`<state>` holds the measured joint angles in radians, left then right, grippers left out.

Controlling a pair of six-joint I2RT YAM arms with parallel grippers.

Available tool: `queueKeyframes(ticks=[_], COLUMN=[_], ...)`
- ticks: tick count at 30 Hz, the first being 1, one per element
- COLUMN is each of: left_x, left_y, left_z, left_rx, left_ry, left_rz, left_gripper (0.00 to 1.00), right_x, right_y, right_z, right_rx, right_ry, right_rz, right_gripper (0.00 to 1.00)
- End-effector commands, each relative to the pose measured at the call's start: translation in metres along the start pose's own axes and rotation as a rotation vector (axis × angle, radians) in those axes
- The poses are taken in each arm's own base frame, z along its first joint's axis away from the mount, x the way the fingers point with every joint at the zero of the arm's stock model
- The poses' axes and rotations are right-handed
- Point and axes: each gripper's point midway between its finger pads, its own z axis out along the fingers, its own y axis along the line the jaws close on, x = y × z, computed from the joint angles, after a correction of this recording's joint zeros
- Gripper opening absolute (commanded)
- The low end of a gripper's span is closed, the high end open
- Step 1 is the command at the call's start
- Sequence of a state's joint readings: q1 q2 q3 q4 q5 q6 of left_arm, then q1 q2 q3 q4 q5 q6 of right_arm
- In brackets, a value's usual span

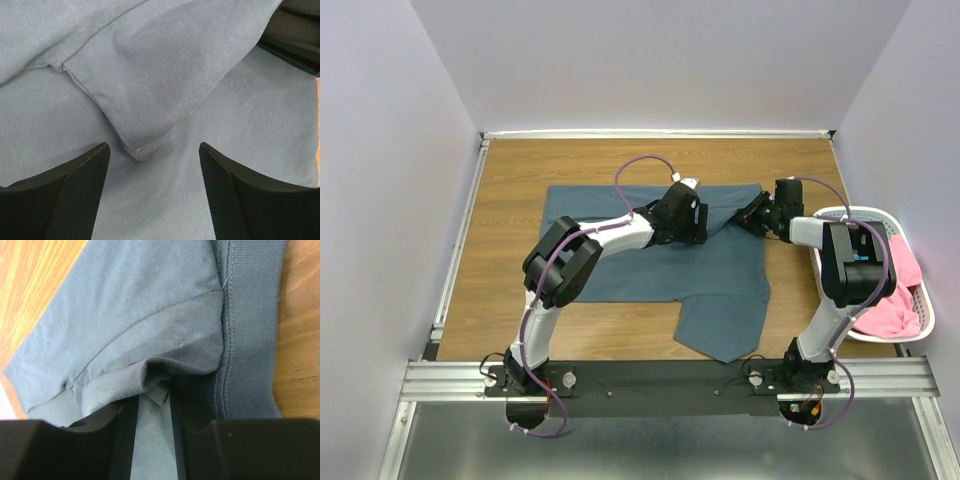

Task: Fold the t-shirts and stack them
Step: Fold the tshirt

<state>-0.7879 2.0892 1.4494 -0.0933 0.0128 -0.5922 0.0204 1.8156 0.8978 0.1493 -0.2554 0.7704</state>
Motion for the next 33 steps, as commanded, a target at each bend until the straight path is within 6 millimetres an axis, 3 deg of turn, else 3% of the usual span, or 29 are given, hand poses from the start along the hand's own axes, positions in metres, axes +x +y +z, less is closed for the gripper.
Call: queueKeyframes(ticks=[1, 5, 10, 13, 22, 24, 30, 32, 33], left_x=[-0.006, -0.004, -0.005, -0.006, -0.01, -0.011, -0.013, -0.011, -0.01], left_y=[-0.012, -0.014, -0.017, -0.018, -0.013, -0.013, -0.012, -0.01, -0.009], left_z=[0.004, 0.007, 0.008, 0.008, 0.006, 0.005, -0.002, -0.007, -0.008], left_rx=[0.021, 0.023, 0.026, 0.027, -0.005, -0.006, -0.022, -0.031, -0.035], left_ry=[-0.014, -0.009, -0.011, -0.013, -0.028, -0.029, -0.026, -0.018, -0.018], left_rz=[0.001, 0.005, 0.008, 0.006, 0.004, 0.006, 0.006, -0.003, -0.011], left_gripper=[0.8, 0.75, 0.55, 0.42, 0.15, 0.13, 0.12, 0.16, 0.24], right_x=[0.016, 0.014, 0.008, 0.006, -0.003, -0.008, -0.001, 0.002, 0.006], right_y=[-0.022, -0.02, -0.012, -0.007, 0.006, 0.013, 0.016, 0.018, 0.016], right_z=[0.001, 0.001, -0.003, -0.006, -0.025, -0.031, -0.05, -0.058, -0.062], right_rx=[0.069, 0.062, 0.043, 0.029, 0.017, 0.008, 0.025, 0.025, 0.037], right_ry=[0.034, 0.034, 0.02, 0.015, 0.003, -0.004, 0.067, 0.089, 0.11], right_rz=[0.026, 0.024, 0.006, -0.01, -0.061, -0.084, -0.14, -0.156, -0.16], right_gripper=[0.39, 0.28, 0.07, 0.0, 0.0, 0.01, 0.01, 0.0, 0.0])
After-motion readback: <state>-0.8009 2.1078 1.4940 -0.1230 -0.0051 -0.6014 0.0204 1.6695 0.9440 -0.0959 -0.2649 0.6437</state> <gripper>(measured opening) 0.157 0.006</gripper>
